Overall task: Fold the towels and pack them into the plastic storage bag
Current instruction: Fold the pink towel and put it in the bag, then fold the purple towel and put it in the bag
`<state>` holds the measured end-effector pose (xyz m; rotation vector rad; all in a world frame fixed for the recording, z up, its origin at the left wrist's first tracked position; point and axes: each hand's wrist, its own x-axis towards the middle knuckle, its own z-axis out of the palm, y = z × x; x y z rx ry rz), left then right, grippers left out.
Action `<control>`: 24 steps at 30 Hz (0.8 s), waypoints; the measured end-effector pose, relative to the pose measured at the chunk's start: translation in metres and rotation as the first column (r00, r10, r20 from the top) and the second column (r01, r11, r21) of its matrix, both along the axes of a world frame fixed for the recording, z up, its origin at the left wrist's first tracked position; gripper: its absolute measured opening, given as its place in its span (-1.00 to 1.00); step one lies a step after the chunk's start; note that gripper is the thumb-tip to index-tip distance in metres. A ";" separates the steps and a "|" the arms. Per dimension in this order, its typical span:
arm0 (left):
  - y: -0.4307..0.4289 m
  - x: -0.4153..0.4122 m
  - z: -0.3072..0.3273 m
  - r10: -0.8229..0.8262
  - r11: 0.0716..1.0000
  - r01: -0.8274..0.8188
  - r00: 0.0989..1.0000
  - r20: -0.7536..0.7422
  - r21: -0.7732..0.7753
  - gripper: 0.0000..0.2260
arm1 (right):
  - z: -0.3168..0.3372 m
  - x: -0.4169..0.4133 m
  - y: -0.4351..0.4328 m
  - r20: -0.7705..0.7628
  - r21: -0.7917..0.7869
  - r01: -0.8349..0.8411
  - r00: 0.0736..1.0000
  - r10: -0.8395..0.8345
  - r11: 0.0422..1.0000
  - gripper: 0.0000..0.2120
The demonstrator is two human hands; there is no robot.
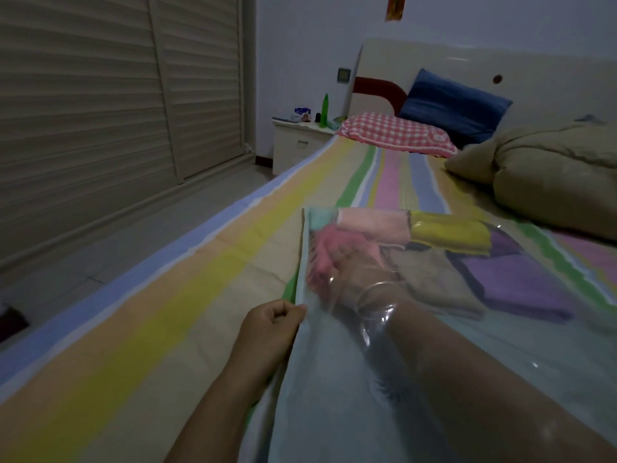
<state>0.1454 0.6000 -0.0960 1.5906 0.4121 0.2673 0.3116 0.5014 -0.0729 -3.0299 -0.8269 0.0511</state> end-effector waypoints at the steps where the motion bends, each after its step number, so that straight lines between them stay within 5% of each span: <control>1: 0.000 -0.001 -0.001 0.010 0.999 -0.009 1.000 -0.017 0.033 -0.70 | -0.003 0.009 0.009 -0.010 -0.138 -0.032 0.999 0.031 0.990 -0.24; 3: -0.001 -0.003 0.000 0.045 0.996 -0.042 0.998 -0.036 0.073 -0.69 | 0.011 0.006 0.016 -0.154 -0.160 -0.287 0.952 0.263 0.944 -0.14; 5: -0.004 -0.007 0.006 0.103 0.993 -0.100 0.993 -0.055 0.054 -0.73 | 0.029 -0.013 0.019 -0.360 0.017 -0.526 0.790 0.496 0.850 -0.40; 6: -0.005 -0.010 0.010 0.128 0.992 -0.126 0.989 -0.072 0.032 -0.77 | 0.034 -0.025 0.012 -0.319 0.051 -0.403 0.861 0.397 0.914 -0.55; 8: -0.009 -0.020 0.021 0.110 0.994 -0.106 0.988 -0.113 0.037 -0.74 | 0.029 -0.043 -0.017 0.010 0.041 -0.150 0.989 0.150 0.988 -0.33; 11: -0.018 -0.042 0.045 -0.066 0.946 0.143 0.964 -0.257 0.292 -0.52 | 0.000 -0.089 -0.060 0.085 0.121 -0.239 0.970 0.230 0.963 -0.14; 15: -0.056 -0.074 0.075 -0.015 0.586 0.259 0.951 -0.309 0.768 -0.25 | 0.013 -0.178 -0.129 0.014 0.289 -0.222 0.974 0.228 0.931 -0.15; 18: -0.130 -0.098 0.103 -0.166 0.446 0.262 0.964 -0.209 0.856 -0.37 | 0.029 -0.238 -0.191 -0.036 0.389 -0.244 0.960 0.279 0.888 -0.21; 21: -0.221 -0.121 0.119 -0.396 0.406 0.282 0.912 -0.111 0.869 -0.55 | 0.041 -0.291 -0.265 -0.308 0.396 -0.103 0.921 0.238 0.913 0.28; 22: -0.251 -0.126 0.120 -0.455 0.418 0.300 0.886 -0.088 0.858 -0.59 | 0.041 -0.306 -0.292 -0.286 0.447 -0.089 0.929 0.237 0.890 0.19; 24: -0.306 -0.136 0.112 -0.572 0.435 0.340 0.819 -0.035 0.834 -0.64 | 0.050 -0.333 -0.345 -0.215 0.538 -0.037 0.960 0.179 0.842 -0.39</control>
